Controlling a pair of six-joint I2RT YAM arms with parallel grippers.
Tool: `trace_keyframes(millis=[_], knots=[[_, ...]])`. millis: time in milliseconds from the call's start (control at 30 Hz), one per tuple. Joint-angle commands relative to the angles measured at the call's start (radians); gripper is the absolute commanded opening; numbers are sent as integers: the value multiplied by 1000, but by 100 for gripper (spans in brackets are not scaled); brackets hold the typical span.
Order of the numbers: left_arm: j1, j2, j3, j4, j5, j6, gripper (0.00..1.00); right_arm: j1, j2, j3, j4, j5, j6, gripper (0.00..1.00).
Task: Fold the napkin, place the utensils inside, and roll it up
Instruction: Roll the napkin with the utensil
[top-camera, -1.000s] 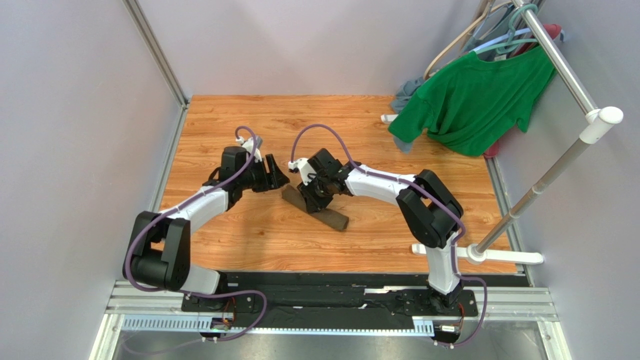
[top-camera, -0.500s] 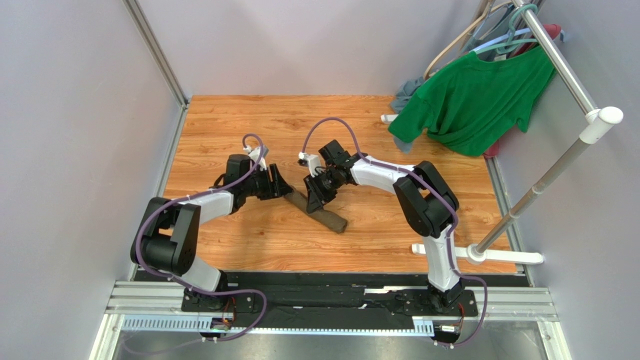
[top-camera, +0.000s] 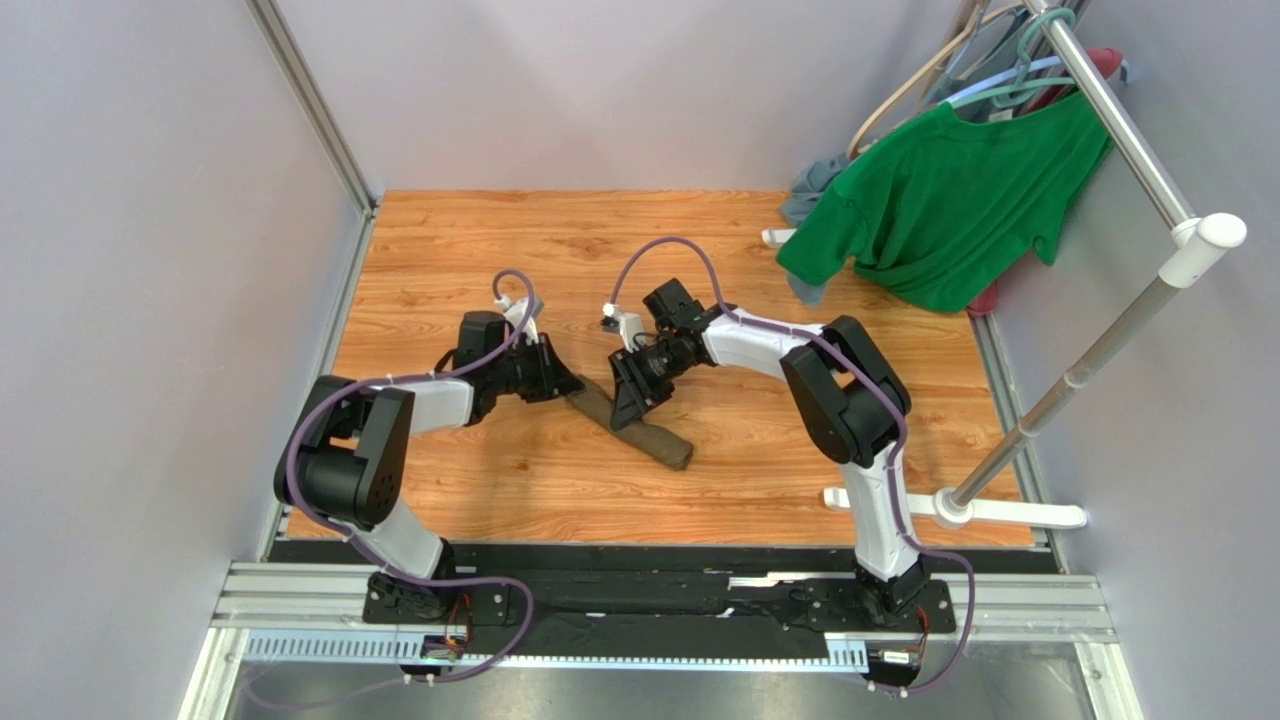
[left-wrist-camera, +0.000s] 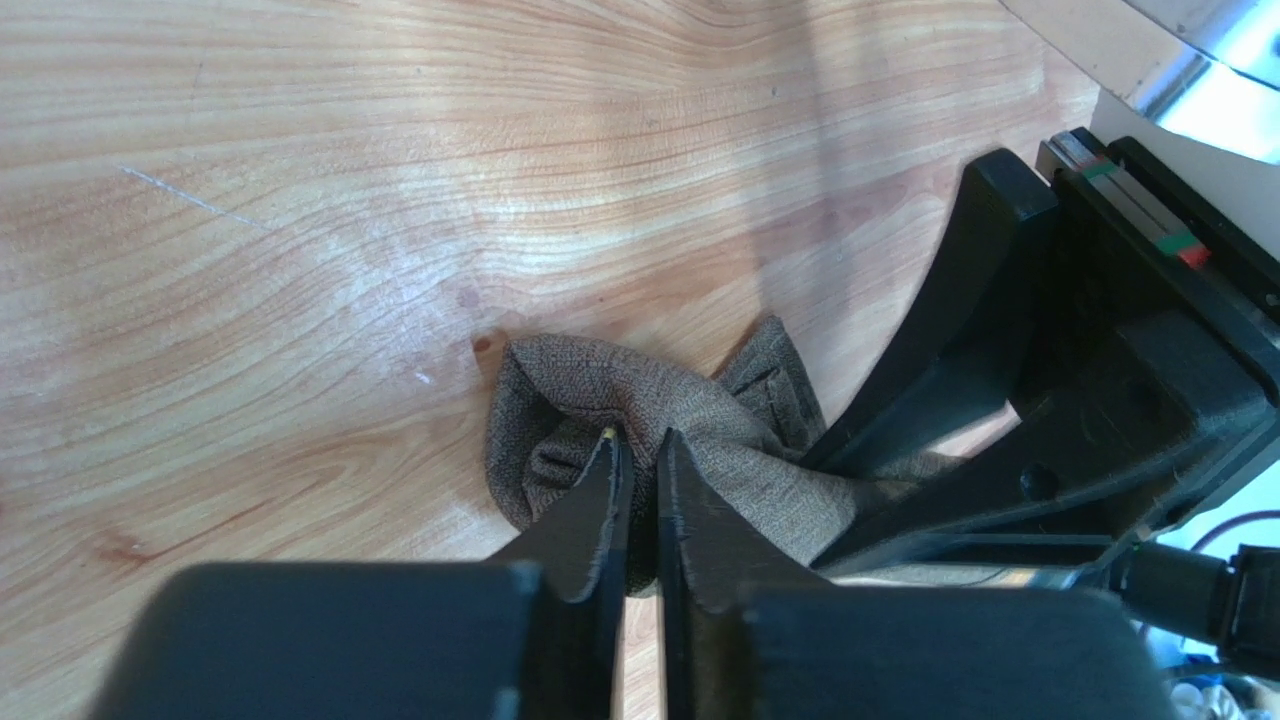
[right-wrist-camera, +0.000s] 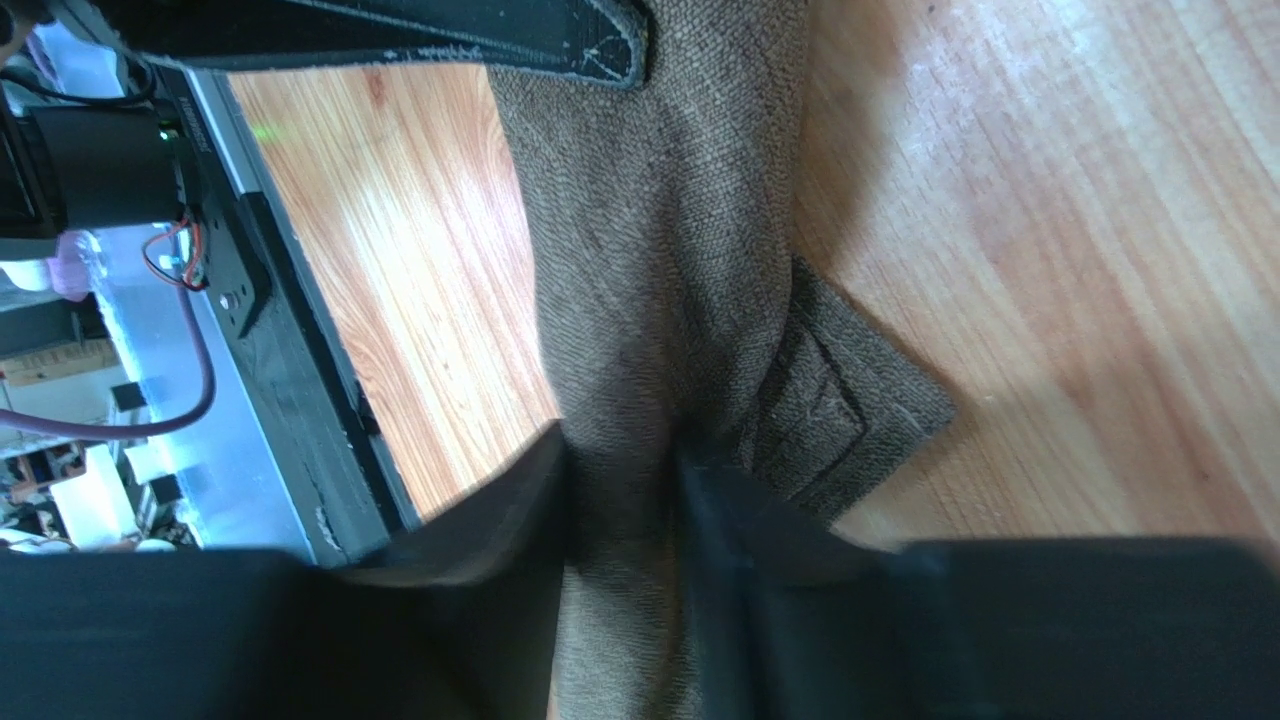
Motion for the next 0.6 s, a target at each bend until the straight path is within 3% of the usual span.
trace_keyframes(millis=[0, 233, 567], knots=[[-1, 14, 22, -2, 14, 17, 0, 1, -6, 4, -50, 43, 2, 43], [-1, 51, 103, -122, 23, 33, 0, 11, -153, 9, -60, 211, 32, 54], [-1, 90, 163, -209, 20, 31, 0, 251, -273, -28, 2, 786, -119, 55]])
